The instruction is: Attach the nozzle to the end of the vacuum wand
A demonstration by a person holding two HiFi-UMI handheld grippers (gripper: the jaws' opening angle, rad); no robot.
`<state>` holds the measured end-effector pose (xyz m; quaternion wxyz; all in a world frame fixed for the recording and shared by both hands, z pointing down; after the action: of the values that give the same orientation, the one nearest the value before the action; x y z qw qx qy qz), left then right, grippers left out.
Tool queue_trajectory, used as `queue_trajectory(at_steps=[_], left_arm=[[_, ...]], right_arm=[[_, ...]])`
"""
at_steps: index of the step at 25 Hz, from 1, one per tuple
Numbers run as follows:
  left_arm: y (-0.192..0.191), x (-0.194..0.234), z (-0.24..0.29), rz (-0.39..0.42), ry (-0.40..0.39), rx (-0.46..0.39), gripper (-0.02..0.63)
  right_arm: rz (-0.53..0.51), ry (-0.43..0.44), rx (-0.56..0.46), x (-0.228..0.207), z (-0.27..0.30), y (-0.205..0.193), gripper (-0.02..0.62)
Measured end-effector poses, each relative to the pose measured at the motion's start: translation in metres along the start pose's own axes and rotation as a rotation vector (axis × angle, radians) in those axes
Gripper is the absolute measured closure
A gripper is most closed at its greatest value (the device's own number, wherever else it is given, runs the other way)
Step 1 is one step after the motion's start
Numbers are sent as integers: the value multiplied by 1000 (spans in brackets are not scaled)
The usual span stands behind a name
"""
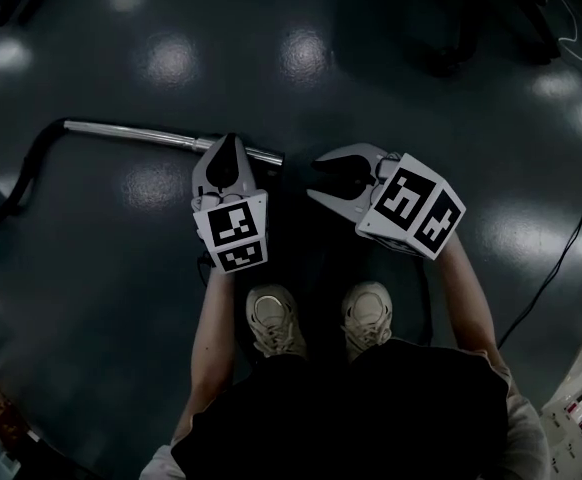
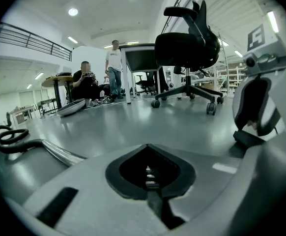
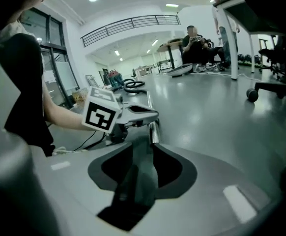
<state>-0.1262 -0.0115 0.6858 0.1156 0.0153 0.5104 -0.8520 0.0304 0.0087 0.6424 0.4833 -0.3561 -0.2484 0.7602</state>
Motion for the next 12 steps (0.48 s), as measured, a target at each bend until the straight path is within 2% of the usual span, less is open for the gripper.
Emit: queue_trajectory(at_steps=[3,6,8,10,12], left_arm=[[-10,3,-1,66,38,32,604],[-13,1,-2,158,27,18,603],[-9,-3,-7,251,-31,-7,603],[-5,-7,-11,378,-134,-36,594],[-3,-11,-12,527,-249,-35,509]], right_arm=[[-32,29,88,15,2,-14,442],[-56,51,190,27,9,-27,432],[-67,70,237,33,14,-30,430],[-90,83,272,38,19,-32,430],[-112,79,311,38,24,-38,430]])
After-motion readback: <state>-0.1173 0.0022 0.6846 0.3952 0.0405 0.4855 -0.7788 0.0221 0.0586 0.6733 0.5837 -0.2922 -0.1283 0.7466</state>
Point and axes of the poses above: the fingertips, and each gripper's own axes: z forward along the fingers, x to its left, y out of its top, the point moved 6 cm from there along -z, backward along the fingers, and after that the axes turned 3 degrees about z, right-handed, at the moved point
